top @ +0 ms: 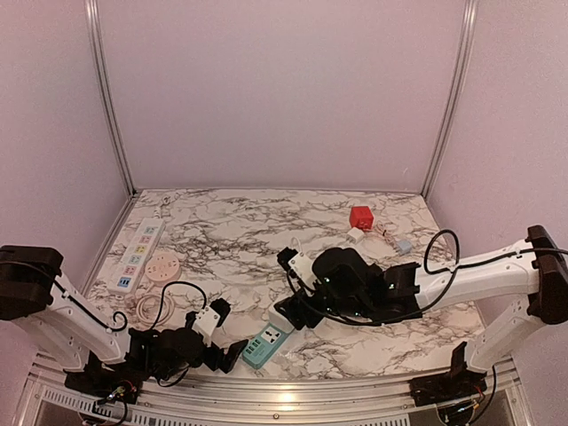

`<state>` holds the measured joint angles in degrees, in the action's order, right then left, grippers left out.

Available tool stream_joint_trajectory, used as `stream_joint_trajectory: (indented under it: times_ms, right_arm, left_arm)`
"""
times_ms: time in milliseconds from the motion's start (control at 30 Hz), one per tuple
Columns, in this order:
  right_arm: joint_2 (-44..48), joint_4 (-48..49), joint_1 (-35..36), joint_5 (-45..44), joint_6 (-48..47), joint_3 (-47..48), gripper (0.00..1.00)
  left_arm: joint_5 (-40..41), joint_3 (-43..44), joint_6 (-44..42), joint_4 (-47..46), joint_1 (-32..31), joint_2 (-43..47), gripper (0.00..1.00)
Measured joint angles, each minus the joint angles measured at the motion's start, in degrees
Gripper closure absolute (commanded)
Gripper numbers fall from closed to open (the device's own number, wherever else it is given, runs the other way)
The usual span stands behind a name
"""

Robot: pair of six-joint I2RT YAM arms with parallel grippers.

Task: Insert the plug
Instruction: Insert the plug into the socket slot, then pick up the socket from the center of the board.

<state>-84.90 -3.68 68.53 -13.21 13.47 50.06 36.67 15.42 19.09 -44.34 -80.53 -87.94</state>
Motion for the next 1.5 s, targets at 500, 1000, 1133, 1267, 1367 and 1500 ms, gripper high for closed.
stream_joint_trajectory:
  times_ms: [500,1000,1133,1267,1367,1500]
  right_arm:
    - [5.05,3.67,0.0,-5.57,0.24,-2.64,0.25]
    - [4.15,3.65,0.0,-5.57,0.15,-2.64,0.28]
    - [3.02,3.63,0.0,-5.49,0.02,-2.64,0.29]
    - [0.87,3.23,0.07,-5.38,-0.02,-2.25,0.3]
    - [-1.2,2.32,0.39,-5.4,-0.07,-1.22,0.3]
    - [-2.8,1.62,1.22,-5.38,-0.17,-0.26,0.3]
  left_arm:
    - [-0.13,1.95,0.11,-0.79,0.0,-2.4,0.01]
    - [-0.15,4.17,0.2,-2.45,0.0,-5.7,0.01]
    - [-0.11,5.86,0.24,-3.54,0.0,-8.09,0.01]
    - [-0.37,9.03,0.24,-4.48,0.0,-11.47,0.01]
    - [-0.42,11.08,0.22,-4.68,0.0,-13.44,0.01]
    - [-0.15,11.26,0.28,-5.18,0.02,-13.94,0.01]
